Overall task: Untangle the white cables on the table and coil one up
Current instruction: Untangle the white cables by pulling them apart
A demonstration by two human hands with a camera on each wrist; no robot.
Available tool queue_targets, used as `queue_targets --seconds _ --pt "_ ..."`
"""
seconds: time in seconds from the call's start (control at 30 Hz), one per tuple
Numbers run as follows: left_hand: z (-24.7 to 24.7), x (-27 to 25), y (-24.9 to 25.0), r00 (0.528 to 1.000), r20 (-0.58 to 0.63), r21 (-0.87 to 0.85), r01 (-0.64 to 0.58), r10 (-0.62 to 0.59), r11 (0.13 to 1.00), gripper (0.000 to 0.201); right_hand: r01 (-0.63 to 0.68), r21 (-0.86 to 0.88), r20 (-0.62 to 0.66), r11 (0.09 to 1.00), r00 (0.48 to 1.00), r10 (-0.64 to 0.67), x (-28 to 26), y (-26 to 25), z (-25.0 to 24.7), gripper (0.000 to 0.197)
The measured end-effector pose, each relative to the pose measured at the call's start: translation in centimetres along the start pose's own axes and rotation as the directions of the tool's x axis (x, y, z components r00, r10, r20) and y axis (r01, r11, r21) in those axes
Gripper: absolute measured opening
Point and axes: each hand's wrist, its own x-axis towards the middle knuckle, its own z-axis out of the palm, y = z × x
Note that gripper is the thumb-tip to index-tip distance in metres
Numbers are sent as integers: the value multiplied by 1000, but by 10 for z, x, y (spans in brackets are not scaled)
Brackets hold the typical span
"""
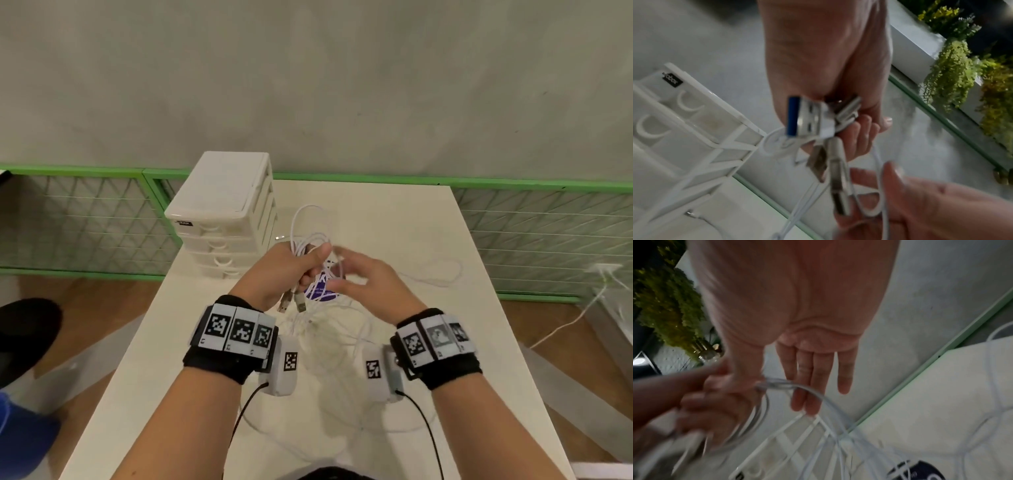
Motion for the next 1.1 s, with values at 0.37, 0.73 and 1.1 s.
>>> queue_targets --seconds 0.37,0.73,1.1 --pt "-44 -13 8 993 -86 -186 67 -84 980 39 -105 -107 -644 989 765 12 -7 58 -68 23" --pt "2 -7 27 995 -64 -20 75 -76 997 38 40 -168 -143 985 988 -64 -8 0 -50 116" --pt "23 -16 40 953 301 -70 68 -44 995 50 297 -142 -200 944 926 -321 43 -23 -46 34"
